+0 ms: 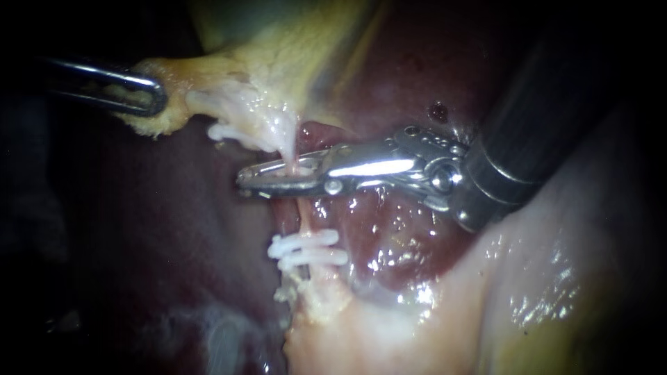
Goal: Clipping third clip right tube
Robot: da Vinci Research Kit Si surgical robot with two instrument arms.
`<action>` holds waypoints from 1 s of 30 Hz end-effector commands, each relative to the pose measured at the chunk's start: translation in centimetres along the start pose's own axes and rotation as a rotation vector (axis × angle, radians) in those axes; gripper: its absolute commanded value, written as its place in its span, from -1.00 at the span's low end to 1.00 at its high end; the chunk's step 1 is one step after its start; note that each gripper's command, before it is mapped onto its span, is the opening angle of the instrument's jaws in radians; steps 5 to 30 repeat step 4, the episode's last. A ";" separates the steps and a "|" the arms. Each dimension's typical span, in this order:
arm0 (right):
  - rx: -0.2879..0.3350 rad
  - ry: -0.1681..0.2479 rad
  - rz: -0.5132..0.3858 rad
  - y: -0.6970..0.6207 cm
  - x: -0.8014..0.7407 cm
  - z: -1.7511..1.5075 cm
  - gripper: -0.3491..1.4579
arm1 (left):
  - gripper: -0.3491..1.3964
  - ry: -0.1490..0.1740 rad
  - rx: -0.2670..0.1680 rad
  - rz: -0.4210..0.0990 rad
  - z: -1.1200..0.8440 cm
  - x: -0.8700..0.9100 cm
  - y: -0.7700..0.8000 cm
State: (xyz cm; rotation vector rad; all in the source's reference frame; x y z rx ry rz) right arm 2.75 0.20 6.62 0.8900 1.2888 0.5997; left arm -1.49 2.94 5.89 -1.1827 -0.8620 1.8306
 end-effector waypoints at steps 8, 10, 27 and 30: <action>0.000 0.000 0.000 0.01 -0.01 -0.01 -1.00 | -1.00 0.000 0.000 0.000 0.00 0.00 0.00; 0.000 0.000 0.000 0.01 -0.01 -0.01 -1.00 | -1.00 0.000 0.000 0.000 0.00 0.00 0.00; 0.000 0.000 0.000 0.01 -0.01 -0.01 -1.00 | -1.00 0.000 0.000 0.000 0.00 0.00 0.00; 0.000 0.000 0.000 0.01 -0.01 -0.01 -1.00 | -1.00 0.000 0.000 0.000 0.00 0.00 0.00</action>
